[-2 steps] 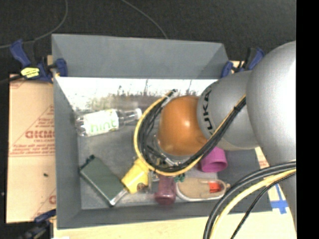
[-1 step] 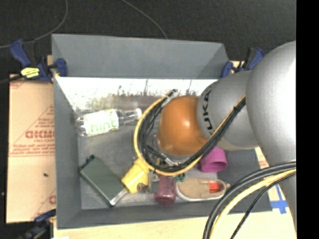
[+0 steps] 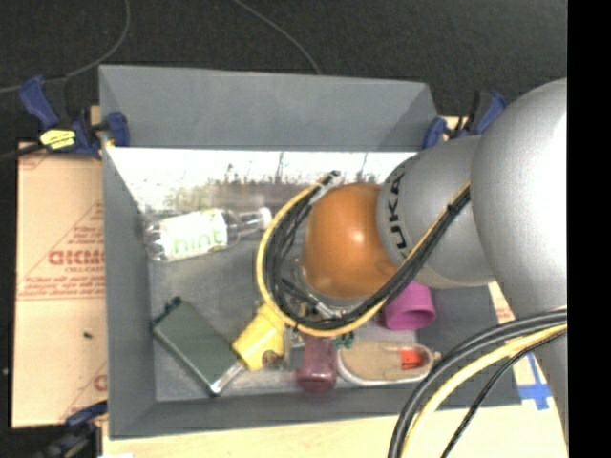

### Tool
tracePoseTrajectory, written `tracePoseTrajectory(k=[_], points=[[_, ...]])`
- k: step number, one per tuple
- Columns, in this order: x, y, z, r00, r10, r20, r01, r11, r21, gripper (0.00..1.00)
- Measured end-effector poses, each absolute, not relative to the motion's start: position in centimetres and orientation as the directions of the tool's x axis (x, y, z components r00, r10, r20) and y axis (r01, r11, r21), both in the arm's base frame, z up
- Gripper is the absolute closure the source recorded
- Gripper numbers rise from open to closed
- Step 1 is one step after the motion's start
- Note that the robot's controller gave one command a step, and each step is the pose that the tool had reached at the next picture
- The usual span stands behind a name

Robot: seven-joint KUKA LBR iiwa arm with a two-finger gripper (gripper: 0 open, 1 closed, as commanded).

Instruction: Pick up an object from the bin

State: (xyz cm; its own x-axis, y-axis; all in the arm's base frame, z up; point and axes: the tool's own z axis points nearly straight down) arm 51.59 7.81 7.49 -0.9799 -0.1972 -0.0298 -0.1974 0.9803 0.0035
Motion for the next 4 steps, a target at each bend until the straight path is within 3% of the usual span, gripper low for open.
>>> tracePoseTrajectory(k=[3,4], points=[[51.6,7.8,7.5,-0.980,-0.195,-0.030,-0.195,0.981,0.004,1.00],[50.0,7.4,7.5,-0.958,-0.282,-0.046,-0.282,0.959,-0.001,1.00]])
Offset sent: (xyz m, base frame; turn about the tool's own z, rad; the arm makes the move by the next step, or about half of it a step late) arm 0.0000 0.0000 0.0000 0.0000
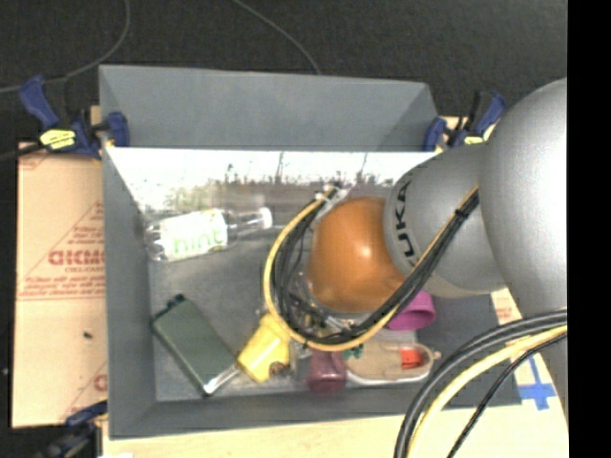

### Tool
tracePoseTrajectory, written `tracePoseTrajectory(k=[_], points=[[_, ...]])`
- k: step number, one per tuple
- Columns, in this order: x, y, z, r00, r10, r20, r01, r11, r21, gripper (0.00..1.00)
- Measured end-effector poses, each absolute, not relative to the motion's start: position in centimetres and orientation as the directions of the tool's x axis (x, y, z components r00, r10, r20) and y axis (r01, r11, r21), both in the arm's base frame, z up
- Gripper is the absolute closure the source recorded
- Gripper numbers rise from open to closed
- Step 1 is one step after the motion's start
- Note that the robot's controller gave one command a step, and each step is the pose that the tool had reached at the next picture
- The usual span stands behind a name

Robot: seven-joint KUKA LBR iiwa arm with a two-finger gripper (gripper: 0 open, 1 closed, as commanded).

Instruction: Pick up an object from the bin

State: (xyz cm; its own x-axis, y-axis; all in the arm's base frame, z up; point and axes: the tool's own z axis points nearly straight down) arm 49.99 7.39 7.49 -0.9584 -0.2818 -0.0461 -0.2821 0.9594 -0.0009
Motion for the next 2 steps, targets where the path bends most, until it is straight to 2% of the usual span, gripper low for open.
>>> tracePoseTrajectory(k=[1,2], points=[[49.41,8.77,7.61,-0.994,-0.102,-0.033,-0.102,0.995,0.008,1.00],[49.40,8.77,7.61,-0.994,-0.102,-0.033,-0.102,0.995,0.008,1.00]])
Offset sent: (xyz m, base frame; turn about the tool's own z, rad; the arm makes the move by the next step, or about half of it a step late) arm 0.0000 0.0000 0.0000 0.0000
